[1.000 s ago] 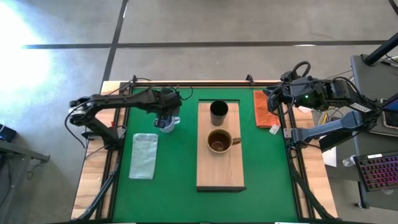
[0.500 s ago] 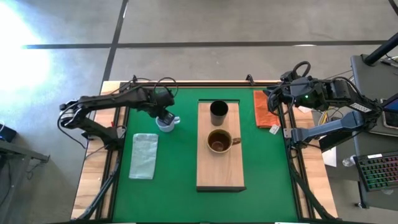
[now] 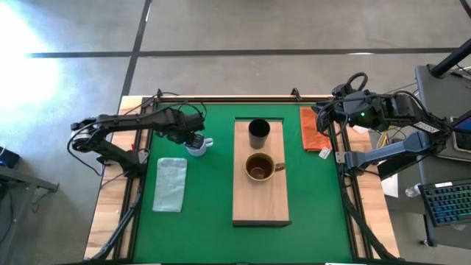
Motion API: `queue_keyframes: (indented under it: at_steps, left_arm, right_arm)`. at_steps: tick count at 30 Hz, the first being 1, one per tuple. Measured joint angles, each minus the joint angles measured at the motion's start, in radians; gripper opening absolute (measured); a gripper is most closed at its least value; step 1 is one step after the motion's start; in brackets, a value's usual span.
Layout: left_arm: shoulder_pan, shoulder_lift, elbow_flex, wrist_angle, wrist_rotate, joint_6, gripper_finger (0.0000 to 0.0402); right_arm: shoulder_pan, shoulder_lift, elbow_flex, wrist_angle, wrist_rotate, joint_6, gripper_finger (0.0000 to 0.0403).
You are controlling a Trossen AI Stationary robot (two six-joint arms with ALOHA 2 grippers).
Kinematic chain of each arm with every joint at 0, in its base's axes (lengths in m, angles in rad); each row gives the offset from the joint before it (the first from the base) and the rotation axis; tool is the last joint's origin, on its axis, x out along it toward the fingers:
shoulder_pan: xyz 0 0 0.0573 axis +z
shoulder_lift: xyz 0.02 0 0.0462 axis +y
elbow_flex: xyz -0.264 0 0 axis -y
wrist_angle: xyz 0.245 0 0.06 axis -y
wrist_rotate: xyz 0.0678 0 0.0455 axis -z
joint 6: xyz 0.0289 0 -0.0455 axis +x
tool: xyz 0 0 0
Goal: Stack small to large cups/mugs on shelf
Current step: Put the blue cup on the shelf aligned with the green cup
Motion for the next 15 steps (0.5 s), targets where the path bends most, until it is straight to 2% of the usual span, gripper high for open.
queue_keyframes:
  at_steps: [7,15]
  left_arm:
    - [0.0,0.0,-0.06,0.048,-0.002,-0.002,0.0135]
    - [0.001,0.022,-0.078,0.108,-0.016,-0.001,0.0037]
  right_arm:
    - [0.0,0.0,-0.008,0.0,0.0,-0.013,0.0109]
    - [0.0,0.001,-0.03,0.003,0.001,-0.011,0.0109]
